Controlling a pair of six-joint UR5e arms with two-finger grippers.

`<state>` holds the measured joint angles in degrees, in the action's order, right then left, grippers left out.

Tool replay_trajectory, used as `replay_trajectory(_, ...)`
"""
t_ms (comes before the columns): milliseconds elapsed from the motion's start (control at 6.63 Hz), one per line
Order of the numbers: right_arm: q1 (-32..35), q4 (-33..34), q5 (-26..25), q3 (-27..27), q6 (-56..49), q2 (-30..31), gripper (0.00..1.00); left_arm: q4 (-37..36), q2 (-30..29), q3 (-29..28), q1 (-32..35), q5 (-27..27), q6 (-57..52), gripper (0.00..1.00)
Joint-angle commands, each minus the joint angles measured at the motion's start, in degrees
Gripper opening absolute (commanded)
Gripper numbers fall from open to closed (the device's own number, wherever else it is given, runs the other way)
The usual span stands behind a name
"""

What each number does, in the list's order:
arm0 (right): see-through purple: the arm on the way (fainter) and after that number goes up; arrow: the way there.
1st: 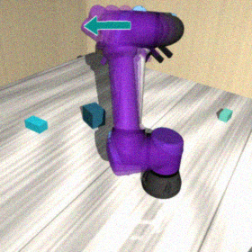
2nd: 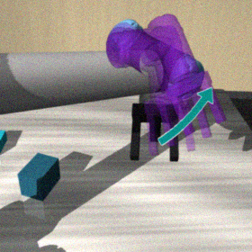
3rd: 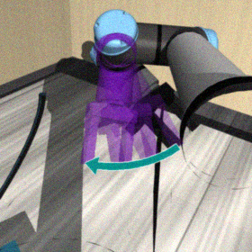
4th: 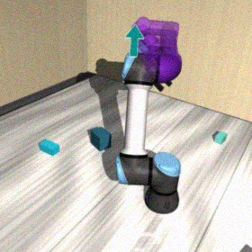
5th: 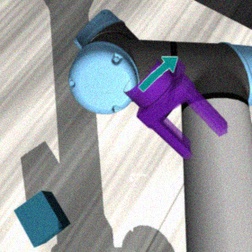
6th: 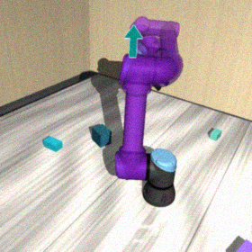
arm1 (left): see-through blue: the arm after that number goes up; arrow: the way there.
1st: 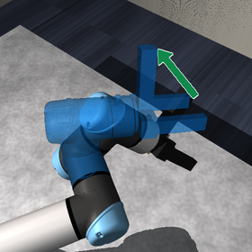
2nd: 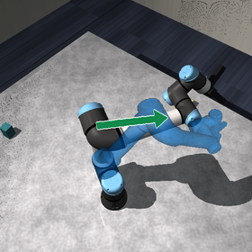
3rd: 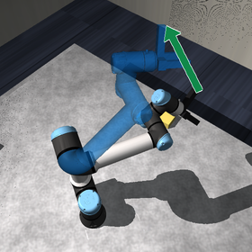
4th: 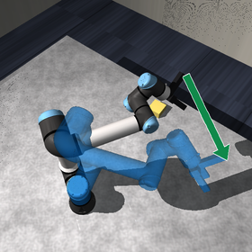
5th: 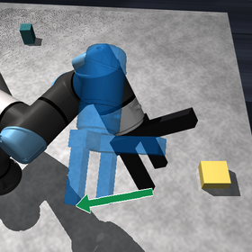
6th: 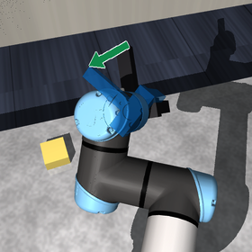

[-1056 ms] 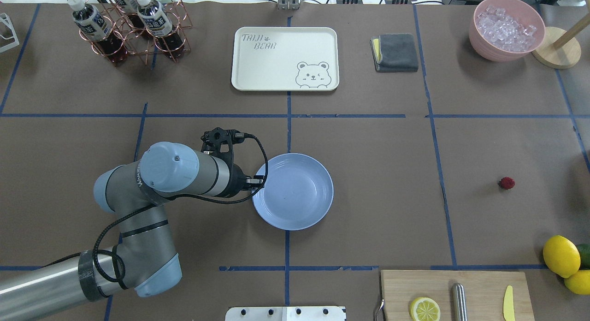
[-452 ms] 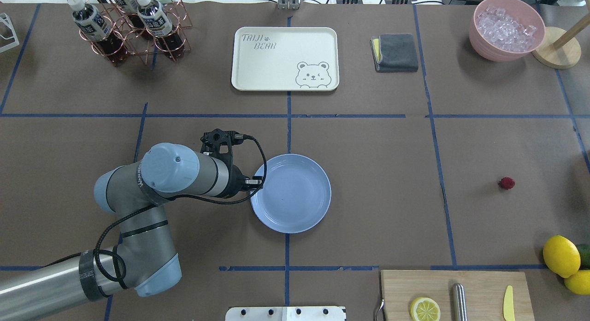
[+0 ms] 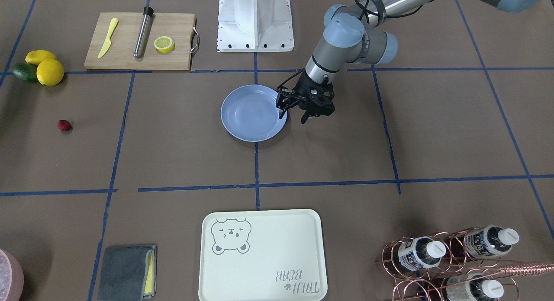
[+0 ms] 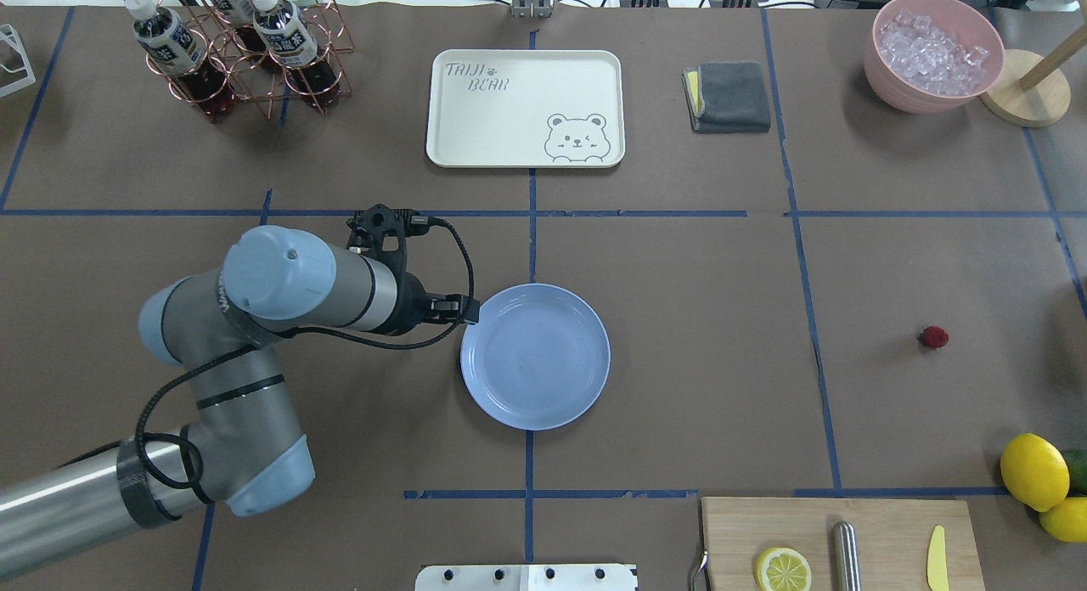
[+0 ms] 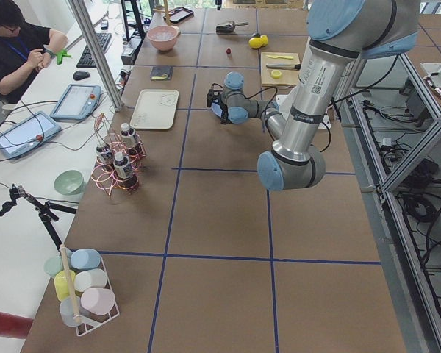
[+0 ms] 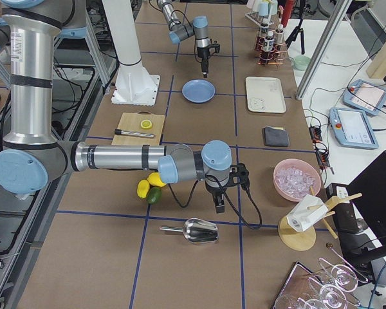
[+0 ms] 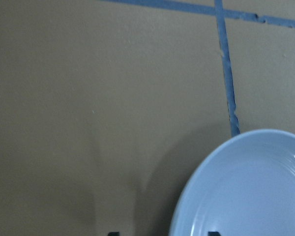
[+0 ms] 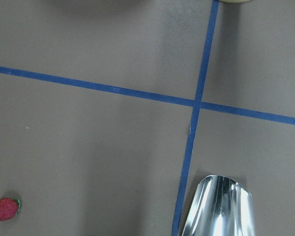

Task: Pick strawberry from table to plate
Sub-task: 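Release the plate and withdraw the left arm away from it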

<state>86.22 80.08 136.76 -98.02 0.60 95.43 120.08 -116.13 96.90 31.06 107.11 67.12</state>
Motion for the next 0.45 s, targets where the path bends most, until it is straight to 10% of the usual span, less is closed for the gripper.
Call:
replay_trajectory(0, 0.00, -0.01, 0.09, -5.48, 0.37, 0.02, 1.00, -8.84, 6.76, 6.52, 12.89, 7.82, -20.06, 1.00)
replay_trajectory(302, 0.00, -0.01, 0.09, -7.96, 1.16, 0.29, 1.00, -16.18, 14.66, 7.26, 31.49, 12.40, -51.65, 1.00)
